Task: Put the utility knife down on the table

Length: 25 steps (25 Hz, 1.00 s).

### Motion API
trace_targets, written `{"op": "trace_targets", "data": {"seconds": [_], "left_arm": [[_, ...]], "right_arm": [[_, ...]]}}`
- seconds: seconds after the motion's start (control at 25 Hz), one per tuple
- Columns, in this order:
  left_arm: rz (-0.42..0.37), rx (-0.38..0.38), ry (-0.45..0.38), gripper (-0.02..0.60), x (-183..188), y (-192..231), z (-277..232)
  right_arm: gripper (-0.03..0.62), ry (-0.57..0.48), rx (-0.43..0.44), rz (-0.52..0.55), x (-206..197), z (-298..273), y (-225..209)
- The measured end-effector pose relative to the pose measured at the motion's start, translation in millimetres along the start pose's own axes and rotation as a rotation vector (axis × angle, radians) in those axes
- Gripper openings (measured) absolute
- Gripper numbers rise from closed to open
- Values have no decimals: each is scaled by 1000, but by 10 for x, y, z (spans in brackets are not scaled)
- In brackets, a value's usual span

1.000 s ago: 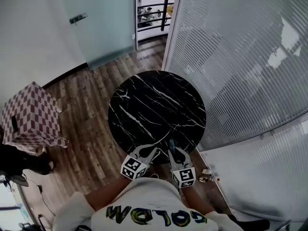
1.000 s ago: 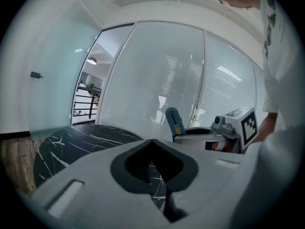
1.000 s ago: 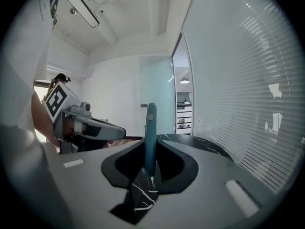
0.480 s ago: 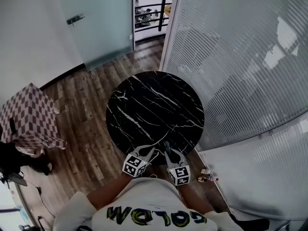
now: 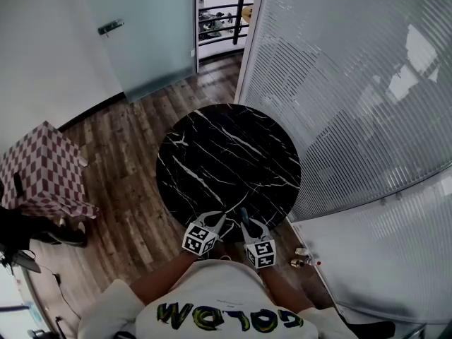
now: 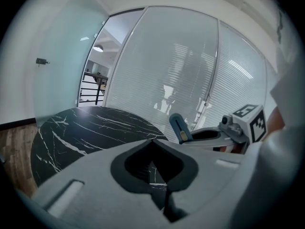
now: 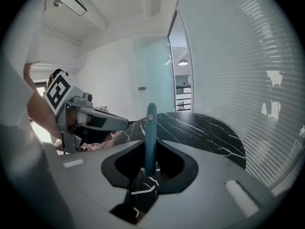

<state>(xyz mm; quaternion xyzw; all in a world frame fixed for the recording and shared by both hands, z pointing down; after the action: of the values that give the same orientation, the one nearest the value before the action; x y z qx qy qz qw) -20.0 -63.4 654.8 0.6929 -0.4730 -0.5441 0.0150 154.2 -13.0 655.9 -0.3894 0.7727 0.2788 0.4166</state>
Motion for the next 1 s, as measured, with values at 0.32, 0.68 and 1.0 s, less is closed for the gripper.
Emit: {"op": "trace_targets", "data": {"seconds": [0.32,0.68,1.0], "left_arm": [[19,-15,47,0,-115,168,-152],[34,-7,92,0,-238,275,-303],[57,-2,129,0,-355,367,-384]], "right_arm": [[74,62,-6,-13,-226,-125,-33],[74,114,3,-18,-417,-234,-49],[74,162,27,-11,-529,-348,-23]]}}
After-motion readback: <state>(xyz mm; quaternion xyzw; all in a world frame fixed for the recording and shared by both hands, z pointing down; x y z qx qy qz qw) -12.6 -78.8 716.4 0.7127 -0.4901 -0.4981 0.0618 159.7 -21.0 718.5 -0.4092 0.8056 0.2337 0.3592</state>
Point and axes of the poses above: the fingertips, and each gripper's own axes: z backward along the fingers, y to its left, x out of its top, the point moved 9 cm from there along z, backward along the fingers, and after that the axes turned 14 degrees about z, right-handed, at the moved point
